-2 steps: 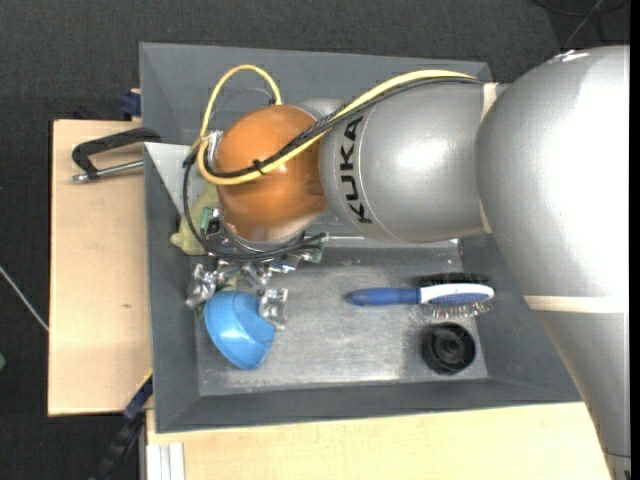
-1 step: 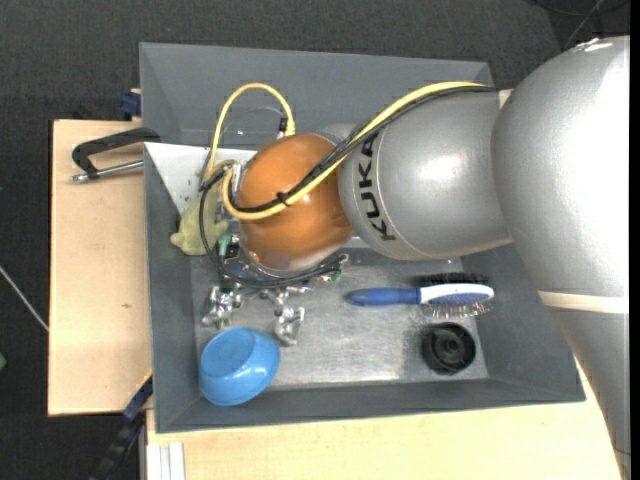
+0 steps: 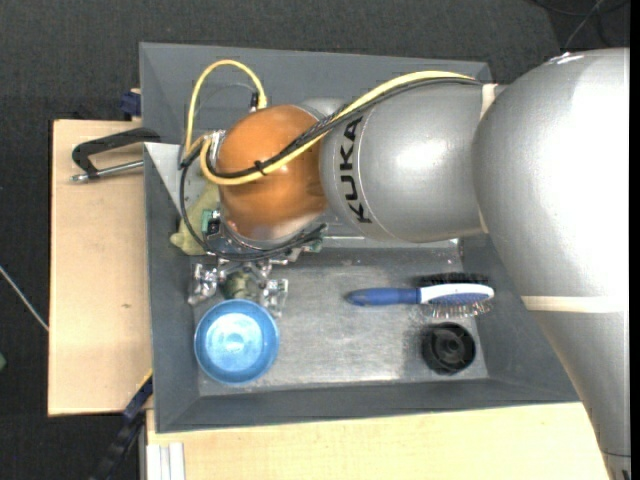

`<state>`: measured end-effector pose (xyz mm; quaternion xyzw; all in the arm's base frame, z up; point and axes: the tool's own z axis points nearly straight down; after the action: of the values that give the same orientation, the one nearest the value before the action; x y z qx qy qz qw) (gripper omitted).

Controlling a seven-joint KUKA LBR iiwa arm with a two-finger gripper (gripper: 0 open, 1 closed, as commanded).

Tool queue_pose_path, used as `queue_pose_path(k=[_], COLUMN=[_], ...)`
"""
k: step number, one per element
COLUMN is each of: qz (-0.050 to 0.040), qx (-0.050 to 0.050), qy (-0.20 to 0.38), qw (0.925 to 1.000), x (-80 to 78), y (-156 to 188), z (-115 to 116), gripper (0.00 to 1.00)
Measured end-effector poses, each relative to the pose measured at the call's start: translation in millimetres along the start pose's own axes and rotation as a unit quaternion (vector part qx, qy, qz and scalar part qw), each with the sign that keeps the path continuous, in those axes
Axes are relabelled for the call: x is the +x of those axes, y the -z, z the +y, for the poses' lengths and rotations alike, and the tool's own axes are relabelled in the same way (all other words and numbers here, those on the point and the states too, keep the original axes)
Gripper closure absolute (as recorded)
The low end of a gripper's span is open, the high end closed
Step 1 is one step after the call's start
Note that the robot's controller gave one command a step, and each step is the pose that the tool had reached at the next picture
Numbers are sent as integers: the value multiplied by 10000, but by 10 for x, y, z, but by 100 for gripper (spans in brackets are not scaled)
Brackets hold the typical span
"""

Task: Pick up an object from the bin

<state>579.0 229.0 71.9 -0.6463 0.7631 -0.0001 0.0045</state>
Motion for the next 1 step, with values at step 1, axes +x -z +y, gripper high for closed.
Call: queue_pose_path(k=[1], qz=[3], qx=[-12], qy=[-17], qw=[10000], x=[-17], y=[14], z=[-7], gripper=[0])
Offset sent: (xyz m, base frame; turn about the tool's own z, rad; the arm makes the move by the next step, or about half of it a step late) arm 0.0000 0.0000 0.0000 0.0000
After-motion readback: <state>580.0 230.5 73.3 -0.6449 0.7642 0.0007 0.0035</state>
